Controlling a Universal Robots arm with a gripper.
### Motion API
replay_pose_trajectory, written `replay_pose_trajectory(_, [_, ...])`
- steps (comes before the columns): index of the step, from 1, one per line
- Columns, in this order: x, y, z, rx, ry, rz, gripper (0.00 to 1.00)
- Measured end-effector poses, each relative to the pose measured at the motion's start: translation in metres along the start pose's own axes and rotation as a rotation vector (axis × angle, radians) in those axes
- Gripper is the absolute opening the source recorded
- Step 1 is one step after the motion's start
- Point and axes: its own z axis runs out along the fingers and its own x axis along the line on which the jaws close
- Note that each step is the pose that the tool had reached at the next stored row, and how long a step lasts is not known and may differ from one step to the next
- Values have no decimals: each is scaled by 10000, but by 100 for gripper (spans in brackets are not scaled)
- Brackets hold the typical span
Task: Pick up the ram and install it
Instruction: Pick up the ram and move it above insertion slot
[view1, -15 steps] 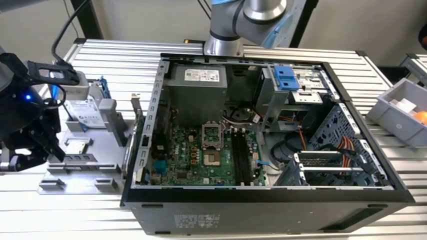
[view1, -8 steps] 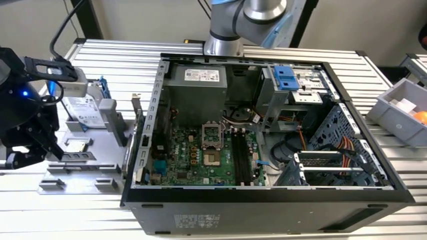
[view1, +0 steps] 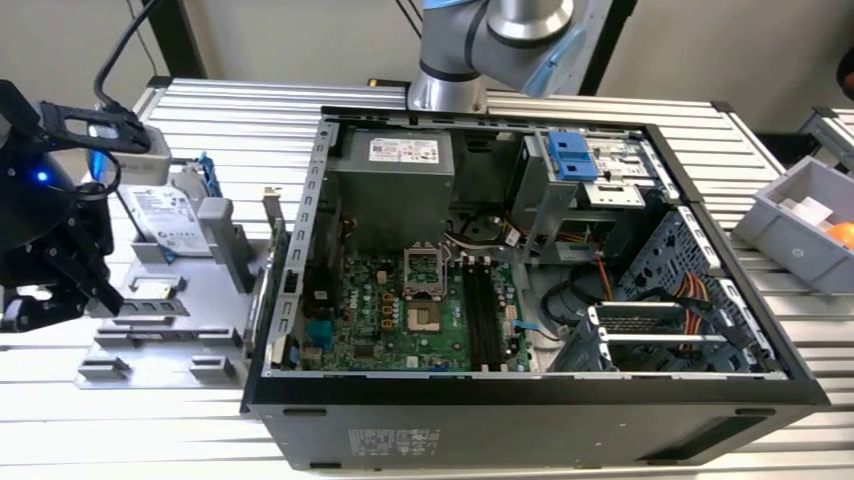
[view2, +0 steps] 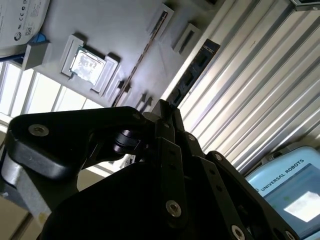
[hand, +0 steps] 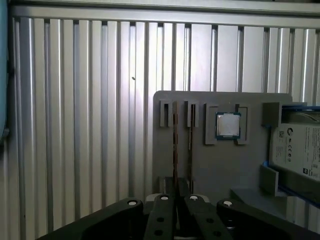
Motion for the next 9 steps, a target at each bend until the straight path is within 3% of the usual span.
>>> replay_pose_trajectory(9, [-4,1,-74,-1,14,1,0])
